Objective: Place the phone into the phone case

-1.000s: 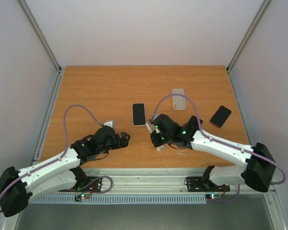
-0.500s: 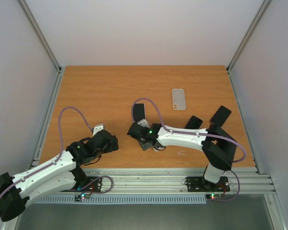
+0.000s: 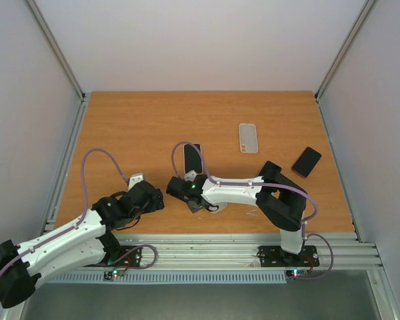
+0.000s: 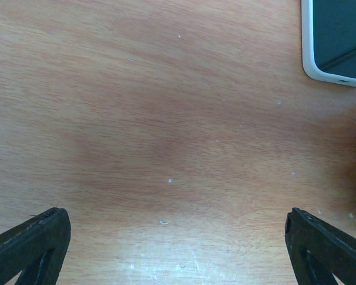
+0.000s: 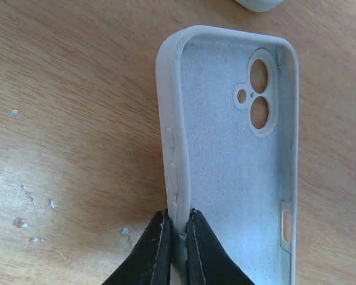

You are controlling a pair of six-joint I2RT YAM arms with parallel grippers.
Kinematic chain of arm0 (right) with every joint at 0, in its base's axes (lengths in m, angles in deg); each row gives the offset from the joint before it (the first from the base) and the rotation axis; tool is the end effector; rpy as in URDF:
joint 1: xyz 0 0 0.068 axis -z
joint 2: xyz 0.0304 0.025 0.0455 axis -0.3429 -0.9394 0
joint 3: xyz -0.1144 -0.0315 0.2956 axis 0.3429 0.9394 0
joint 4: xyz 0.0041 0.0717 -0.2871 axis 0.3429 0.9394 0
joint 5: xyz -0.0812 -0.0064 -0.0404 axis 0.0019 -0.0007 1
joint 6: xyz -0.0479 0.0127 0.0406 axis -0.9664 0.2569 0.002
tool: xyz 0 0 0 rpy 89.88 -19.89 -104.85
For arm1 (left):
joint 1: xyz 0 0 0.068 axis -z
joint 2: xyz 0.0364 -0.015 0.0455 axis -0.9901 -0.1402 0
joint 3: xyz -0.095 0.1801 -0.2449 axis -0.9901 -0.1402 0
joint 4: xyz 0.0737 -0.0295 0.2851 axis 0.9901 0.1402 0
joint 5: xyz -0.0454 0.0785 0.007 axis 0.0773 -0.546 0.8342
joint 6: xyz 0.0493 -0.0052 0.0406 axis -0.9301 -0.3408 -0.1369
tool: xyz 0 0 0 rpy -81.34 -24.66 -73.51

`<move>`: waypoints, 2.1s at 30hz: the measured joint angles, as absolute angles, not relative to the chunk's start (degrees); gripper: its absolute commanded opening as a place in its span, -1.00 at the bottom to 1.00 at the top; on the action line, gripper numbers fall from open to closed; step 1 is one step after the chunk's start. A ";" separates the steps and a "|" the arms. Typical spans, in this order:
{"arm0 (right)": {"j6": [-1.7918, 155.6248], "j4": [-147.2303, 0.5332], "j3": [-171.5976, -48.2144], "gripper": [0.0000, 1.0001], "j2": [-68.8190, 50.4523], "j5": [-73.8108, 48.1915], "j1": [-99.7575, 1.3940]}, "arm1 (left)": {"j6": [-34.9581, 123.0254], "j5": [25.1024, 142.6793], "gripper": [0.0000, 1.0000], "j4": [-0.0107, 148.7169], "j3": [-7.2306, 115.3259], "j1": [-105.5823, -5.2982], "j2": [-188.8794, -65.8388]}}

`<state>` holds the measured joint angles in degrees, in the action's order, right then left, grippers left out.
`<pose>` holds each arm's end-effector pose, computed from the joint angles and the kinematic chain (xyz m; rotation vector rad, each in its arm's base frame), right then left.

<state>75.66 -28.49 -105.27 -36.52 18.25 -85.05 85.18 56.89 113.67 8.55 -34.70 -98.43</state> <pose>0.1841 0.3480 0.1666 -1.3479 2.4338 -0.3706 0.1182 -0.1043 0.1985 -0.2427 2.5030 -0.3029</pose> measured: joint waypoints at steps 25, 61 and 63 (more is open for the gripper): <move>74.68 -34.26 -96.86 0.29 -21.70 12.22 -79.69 | 85.14 57.63 0.99 113.54 8.51 -34.70 -98.43; 76.23 -48.69 -72.03 0.97 -7.96 -12.92 -33.55 | 84.46 58.50 0.99 112.66 8.51 -34.70 -98.89; 76.21 -50.09 -73.67 0.97 -10.16 -14.64 -33.55 | 84.44 58.50 0.99 112.66 8.51 -34.70 -98.89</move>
